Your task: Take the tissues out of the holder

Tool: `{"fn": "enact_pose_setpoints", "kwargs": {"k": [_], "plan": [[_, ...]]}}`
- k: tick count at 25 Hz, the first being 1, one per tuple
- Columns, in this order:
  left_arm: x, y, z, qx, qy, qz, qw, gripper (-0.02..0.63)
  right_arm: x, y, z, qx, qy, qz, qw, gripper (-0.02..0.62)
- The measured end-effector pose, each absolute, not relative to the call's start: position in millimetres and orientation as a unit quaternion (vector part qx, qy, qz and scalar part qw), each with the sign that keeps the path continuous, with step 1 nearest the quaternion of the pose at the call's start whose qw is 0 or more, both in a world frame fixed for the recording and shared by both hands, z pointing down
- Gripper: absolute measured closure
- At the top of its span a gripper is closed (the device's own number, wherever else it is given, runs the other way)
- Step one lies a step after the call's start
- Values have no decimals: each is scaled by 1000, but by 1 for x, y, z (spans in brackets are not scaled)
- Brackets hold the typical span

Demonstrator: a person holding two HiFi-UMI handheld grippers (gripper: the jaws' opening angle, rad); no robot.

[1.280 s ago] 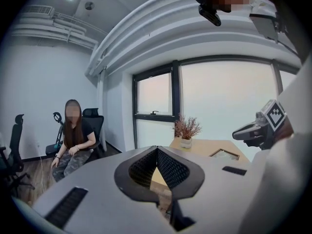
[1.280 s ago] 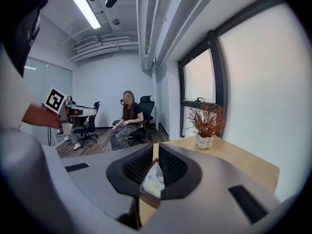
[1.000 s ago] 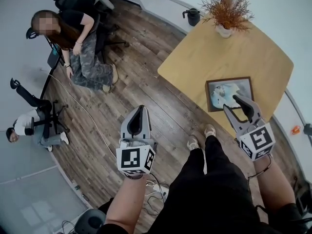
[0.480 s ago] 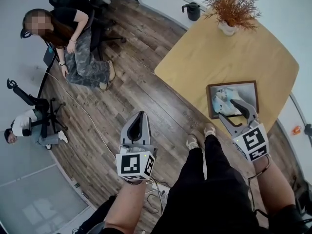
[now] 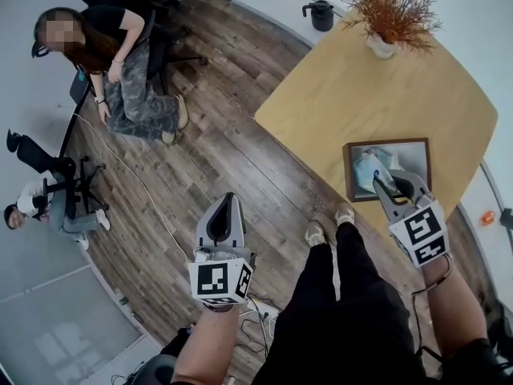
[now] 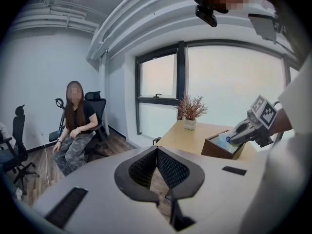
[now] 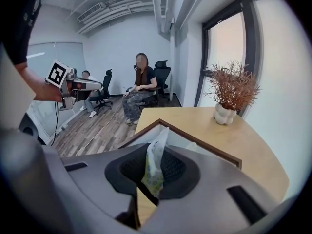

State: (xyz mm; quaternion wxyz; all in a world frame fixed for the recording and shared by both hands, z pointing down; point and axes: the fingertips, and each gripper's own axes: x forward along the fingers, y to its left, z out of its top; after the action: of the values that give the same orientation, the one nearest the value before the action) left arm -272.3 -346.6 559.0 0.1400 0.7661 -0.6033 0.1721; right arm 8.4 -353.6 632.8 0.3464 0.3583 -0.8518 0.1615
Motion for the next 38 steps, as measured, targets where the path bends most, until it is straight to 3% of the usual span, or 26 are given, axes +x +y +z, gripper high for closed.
{"fn": "enact_pose_setpoints", "kwargs": {"k": [38], "plan": [[-280,-344,450,772,-622,112,75,598,18,-350,521,388,-864,90,307,569]]}}
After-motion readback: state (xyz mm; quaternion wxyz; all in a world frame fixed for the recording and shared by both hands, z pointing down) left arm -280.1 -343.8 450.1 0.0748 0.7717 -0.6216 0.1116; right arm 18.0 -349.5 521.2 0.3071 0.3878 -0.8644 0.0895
